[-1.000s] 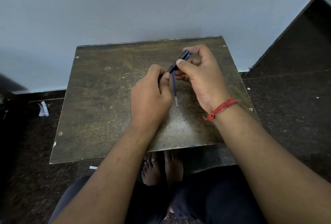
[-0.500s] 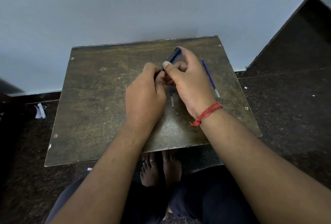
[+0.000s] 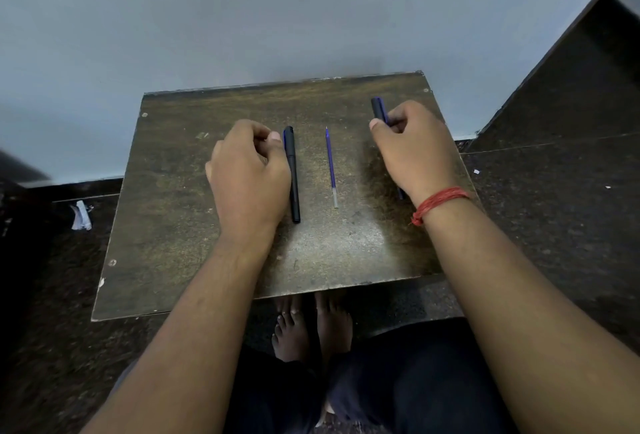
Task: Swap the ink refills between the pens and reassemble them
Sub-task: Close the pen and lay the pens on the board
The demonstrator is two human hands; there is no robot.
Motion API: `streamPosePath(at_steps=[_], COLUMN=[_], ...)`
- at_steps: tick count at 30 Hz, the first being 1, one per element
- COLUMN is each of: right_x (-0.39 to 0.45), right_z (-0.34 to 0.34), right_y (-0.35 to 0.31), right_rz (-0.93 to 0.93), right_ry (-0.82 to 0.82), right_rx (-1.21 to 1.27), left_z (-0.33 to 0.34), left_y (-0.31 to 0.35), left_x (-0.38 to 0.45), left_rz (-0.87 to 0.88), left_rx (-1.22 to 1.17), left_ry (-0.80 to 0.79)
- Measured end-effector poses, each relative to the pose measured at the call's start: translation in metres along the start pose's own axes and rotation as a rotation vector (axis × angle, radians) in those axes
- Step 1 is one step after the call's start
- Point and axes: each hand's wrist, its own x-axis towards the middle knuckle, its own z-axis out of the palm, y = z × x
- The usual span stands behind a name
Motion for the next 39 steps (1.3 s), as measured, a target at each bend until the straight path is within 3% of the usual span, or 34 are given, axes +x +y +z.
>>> streamPosePath(at_steps=[13, 20, 29, 39], right_x=[-0.013, -0.011, -0.007, -0.008], right_z=[0.013, 0.012, 0.003, 0.003], right_y=[-0.018, -0.018, -0.016, -0.016], right_rz=[-0.169, -0.152, -0.143, -0.161], right_ry=[-0.094, -0.121, 0.042, 0.022], right_rx=[-0.409, -0.378, -0.175, -0.153], left_z=[0.002, 0.002, 0.001, 0.005], left_y=[0.0, -0.001, -0.003, -0.002], left_x=[0.0, 0.0, -0.001, -0.004], left_rz=[-0.035, -0.032, 0.0, 0.041], left_rx=[0.116, 0.136, 0.251, 0.481], left_ry=[-0.076, -0.089, -0.114, -0.258])
